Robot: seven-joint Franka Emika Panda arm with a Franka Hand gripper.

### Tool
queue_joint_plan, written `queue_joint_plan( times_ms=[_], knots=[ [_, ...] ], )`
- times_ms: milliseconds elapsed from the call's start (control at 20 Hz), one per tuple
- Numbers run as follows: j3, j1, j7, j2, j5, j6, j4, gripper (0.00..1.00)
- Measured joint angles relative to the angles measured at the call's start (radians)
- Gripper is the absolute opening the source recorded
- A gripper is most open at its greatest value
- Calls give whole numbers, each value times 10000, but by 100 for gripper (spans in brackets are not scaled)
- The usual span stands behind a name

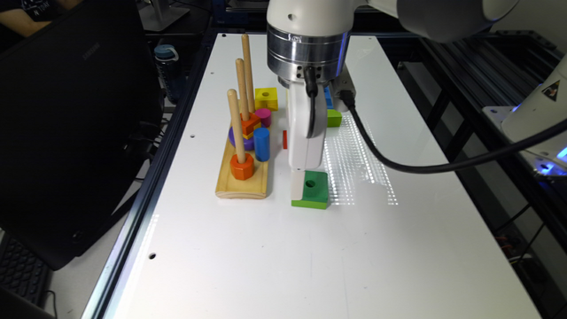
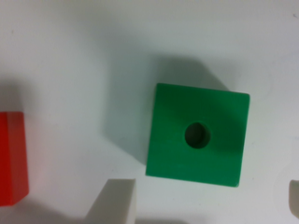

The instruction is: Pick up green block.

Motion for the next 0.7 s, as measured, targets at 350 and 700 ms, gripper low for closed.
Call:
queue_joint_plan(
  times_ms=[350, 700],
  knots=[
    [-19, 4, 219, 301, -372, 173, 48, 100],
    [47, 2, 339, 310, -410, 159, 37, 100]
  ],
)
